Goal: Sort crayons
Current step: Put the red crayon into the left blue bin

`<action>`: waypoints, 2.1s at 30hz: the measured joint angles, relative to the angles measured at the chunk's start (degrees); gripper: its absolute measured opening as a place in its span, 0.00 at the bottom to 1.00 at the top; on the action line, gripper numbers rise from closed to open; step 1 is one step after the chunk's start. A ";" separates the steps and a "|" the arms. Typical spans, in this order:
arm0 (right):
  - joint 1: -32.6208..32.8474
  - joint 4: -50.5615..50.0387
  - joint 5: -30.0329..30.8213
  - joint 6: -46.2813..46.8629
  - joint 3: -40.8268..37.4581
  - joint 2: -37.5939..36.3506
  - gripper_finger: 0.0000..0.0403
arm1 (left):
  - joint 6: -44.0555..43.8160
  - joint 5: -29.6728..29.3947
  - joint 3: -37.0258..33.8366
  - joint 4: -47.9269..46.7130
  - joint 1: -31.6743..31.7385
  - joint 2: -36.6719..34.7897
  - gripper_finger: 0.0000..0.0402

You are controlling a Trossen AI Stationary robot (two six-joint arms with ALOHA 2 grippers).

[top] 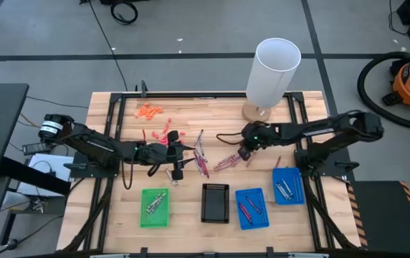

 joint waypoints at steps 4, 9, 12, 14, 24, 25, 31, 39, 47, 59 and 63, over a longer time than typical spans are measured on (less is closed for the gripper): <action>1.53 -5.55 -0.53 2.78 0.00 -5.82 0.02 | 0.44 0.00 0.00 -0.11 0.00 0.00 0.46; 2.73 -22.24 -1.92 9.63 1.54 -8.57 0.02 | 0.58 0.00 0.00 -0.02 0.11 0.00 0.46; 3.08 -30.34 -2.56 12.65 2.30 -7.92 0.05 | 0.88 0.00 0.00 0.00 0.53 -0.01 0.46; 3.12 -33.13 -4.23 14.40 2.36 -7.92 0.08 | 0.88 0.00 0.00 0.08 0.76 0.00 0.46; 1.94 -40.70 -10.25 26.18 2.38 -7.91 0.29 | 1.67 0.00 0.00 0.70 0.87 -0.02 0.46; 1.58 -40.87 -11.18 27.31 2.38 -7.91 0.31 | 1.69 0.00 0.00 0.70 0.87 -0.02 0.46; 1.29 -41.47 -15.60 35.41 2.69 -7.88 0.35 | 5.11 0.00 0.00 0.64 0.87 -0.02 0.46; 2.68 -48.90 -12.41 46.95 4.94 -6.86 0.35 | 5.87 3.57 0.00 0.82 0.81 -0.02 0.46; 2.69 -49.53 -12.59 51.06 4.94 2.15 0.35 | 10.54 10.39 -0.02 -0.92 0.81 -0.02 0.46; 2.02 -48.90 -12.46 55.97 4.92 6.13 0.35 | 8.47 14.17 -0.02 -3.55 0.80 -0.02 0.46; 1.97 -48.38 -11.94 57.58 4.86 6.13 0.35 | 6.52 16.06 -0.02 -3.79 0.70 -0.02 0.46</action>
